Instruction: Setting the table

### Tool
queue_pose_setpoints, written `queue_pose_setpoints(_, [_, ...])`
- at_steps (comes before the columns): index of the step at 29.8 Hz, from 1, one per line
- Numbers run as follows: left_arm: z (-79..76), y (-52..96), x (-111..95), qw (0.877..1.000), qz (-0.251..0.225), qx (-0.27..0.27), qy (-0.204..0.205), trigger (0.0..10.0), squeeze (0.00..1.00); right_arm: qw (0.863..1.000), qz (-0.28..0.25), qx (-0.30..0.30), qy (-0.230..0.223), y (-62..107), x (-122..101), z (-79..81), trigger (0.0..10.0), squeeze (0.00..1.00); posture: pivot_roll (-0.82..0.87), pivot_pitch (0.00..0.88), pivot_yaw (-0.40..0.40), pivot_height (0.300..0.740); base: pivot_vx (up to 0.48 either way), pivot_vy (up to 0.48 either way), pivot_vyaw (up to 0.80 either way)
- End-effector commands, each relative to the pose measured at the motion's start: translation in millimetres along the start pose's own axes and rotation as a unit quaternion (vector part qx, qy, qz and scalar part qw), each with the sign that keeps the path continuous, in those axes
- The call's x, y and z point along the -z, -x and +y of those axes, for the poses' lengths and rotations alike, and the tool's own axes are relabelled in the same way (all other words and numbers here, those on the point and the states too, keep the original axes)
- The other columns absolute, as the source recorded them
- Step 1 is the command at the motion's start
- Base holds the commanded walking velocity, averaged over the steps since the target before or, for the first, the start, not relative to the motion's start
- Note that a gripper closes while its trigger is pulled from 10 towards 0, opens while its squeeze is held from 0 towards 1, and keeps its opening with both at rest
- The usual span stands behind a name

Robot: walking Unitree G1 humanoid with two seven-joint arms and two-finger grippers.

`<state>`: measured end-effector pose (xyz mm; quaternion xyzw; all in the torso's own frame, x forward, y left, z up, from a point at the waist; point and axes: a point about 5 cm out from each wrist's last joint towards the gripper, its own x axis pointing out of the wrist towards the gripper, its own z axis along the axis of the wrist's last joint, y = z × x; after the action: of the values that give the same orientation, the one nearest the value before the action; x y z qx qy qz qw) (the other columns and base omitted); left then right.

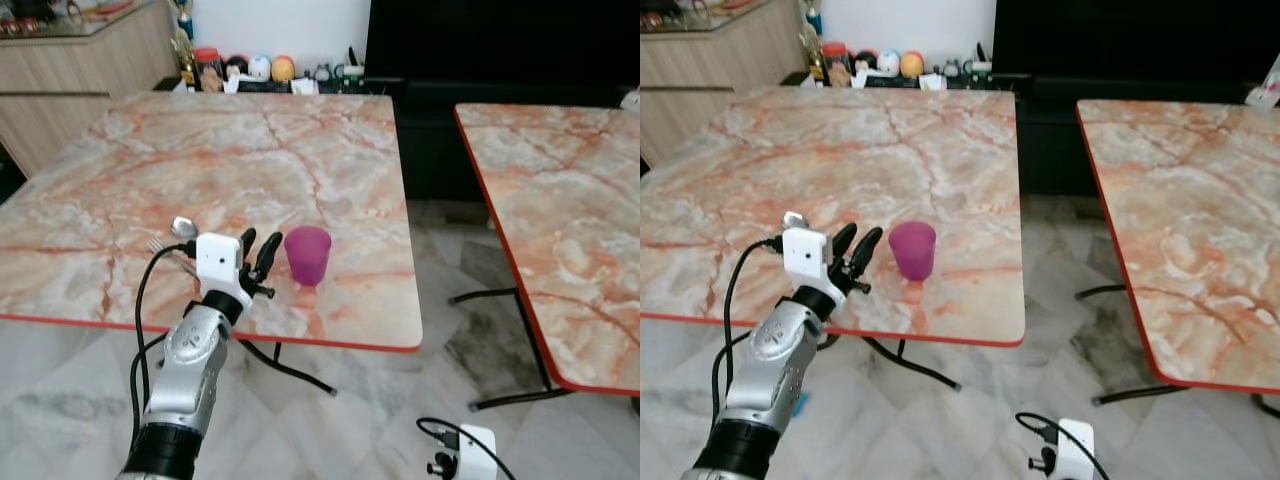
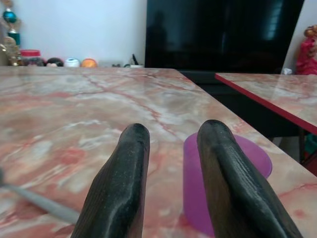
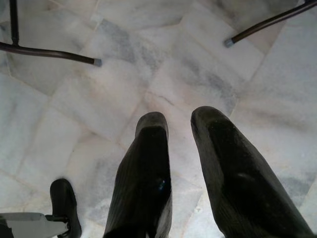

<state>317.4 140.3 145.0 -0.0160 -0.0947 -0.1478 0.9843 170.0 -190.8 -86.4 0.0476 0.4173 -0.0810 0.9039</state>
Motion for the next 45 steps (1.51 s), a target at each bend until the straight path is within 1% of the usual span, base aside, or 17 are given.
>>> queue_pose_setpoints(1, [1.3,-1.9,-3,1.0,0.002,-0.004,-0.003,10.0,0.0,1.0,0.004,-0.005,0.0,-0.1,1,3.4,10.0,0.0,0.07,0.005,-0.015,0.736,0.0,0.0,0.0])
queue_pose_setpoints(4, [1.5,-2.2,-2,1.0,0.009,-0.006,0.003,10.0,0.0,1.0,0.005,-0.004,0.001,-0.1,1,3.2,10.0,0.0,0.06,0.008,-0.016,0.736,0.0,0.0,0.0])
queue_pose_setpoints(5, [2.2,-3.7,-2,0.999,0.013,-0.013,0.03,10.0,0.0,1.0,0.006,-0.005,0.003,-0.2,1,3.3,10.0,0.0,0.06,0.008,-0.015,0.736,0.0,0.0,0.0])
queue_pose_setpoints(6, [2.6,-4.5,-3,0.999,0.014,-0.016,0.044,10.0,0.0,1.0,0.006,-0.005,0.003,-0.3,1,3.3,10.0,0.0,0.07,0.008,-0.015,0.736,0.0,0.0,0.0])
queue_pose_setpoints(9, [3.7,-8.2,-8,0.998,0.014,-0.021,0.059,10.0,0.0,1.0,0.007,-0.006,0.003,-0.3,1,3.6,10.0,0.0,0.07,0.007,-0.015,0.736,0.0,0.0,0.0])
queue_pose_setpoints(11, [4.1,-14.7,-15,0.999,0.018,-0.02,0.041,10.0,0.0,1.0,0.008,-0.01,0.005,-0.5,1,4.4,10.0,0.0,0.07,0.006,-0.016,0.736,0.0,0.0,0.0])
queue_pose_setpoints(14, [4.6,-20.0,-14,0.999,0.043,-0.022,0.018,10.0,0.0,1.0,0.009,-0.01,0.003,-0.6,1,5.0,10.0,0.0,0.07,0.005,-0.015,0.736,0.0,0.0,0.0])
queue_pose_setpoints(17, [1.5,-25.3,-21,0.997,0.017,-0.021,0.07,10.0,0.0,1.0,0.008,-0.01,0.003,-0.6,1,5.3,10.0,0.0,0.07,0.002,-0.013,0.736,0.0,0.0,0.0])
queue_pose_setpoints(18, [1.4,-25.7,-23,0.997,0.01,-0.022,0.076,10.0,0.0,1.0,0.007,-0.01,0.003,-0.6,1,5.2,10.0,0.0,0.07,0.002,-0.013,0.736,0.0,0.0,0.0])
queue_pose_setpoints(19, [2.9,-24.9,-23,0.997,0.001,-0.031,0.076,10.0,0.0,1.0,0.004,-0.008,0.0,-0.6,0,5.0,10.0,0.0,0.07,0.0,-0.015,0.736,0.0,0.0,0.0])
queue_pose_setpoints(21, [6.0,-21.2,-22,0.998,-0.006,-0.038,0.051,10.0,0.0,1.0,0.003,-0.007,0.0,-0.6,0,4.8,10.0,0.0,0.07,0.001,-0.015,0.736,0.0,0.0,0.0])
queue_pose_setpoints(23, [9.8,-16.5,-19,0.998,-0.001,-0.048,0.041,10.0,0.0,1.0,0.001,-0.003,-0.003,-0.5,0,4.3,10.0,0.0,0.06,0.003,-0.015,0.736,0.0,0.0,0.0])
queue_pose_setpoints(25, [14.5,-12.2,-18,0.997,-0.002,-0.065,0.051,10.0,0.0,1.0,0.0,0.001,-0.007,-0.3,0,3.7,10.0,0.0,0.06,0.005,-0.016,0.736,0.0,0.0,0.0])
queue_pose_setpoints(27, [19.3,-8.3,-20,0.996,-0.009,-0.074,0.049,10.0,0.0,1.0,0.001,0.009,-0.015,-0.1,1,2.6,10.0,0.0,0.07,0.007,-0.019,0.736,0.0,0.0,0.0])
queue_pose_setpoints(30, [21.8,-7.4,-21,0.996,-0.016,-0.08,0.037,10.0,0.0,1.0,0.004,0.009,-0.019,0.0,1,2.4,10.0,0.0,0.07,0.007,-0.02,0.736,0.0,0.0,0.0])
queue_pose_setpoints(36, [20.0,-10.6,-27,0.994,-0.038,-0.082,0.056,10.0,0.0,1.0,0.001,0.007,-0.018,0.0,1,2.9,10.0,0.0,0.06,0.009,-0.017,0.736,0.0,0.0,-0.75])
queue_pose_setpoints(45, [18.6,-10.5,-32,0.994,-0.05,-0.084,0.04,10.0,0.0,1.0,0.001,0.003,-0.015,-0.2,0,4.1,10.0,0.0,0.07,0.008,-0.012,0.736,0.0,0.0,-0.72])
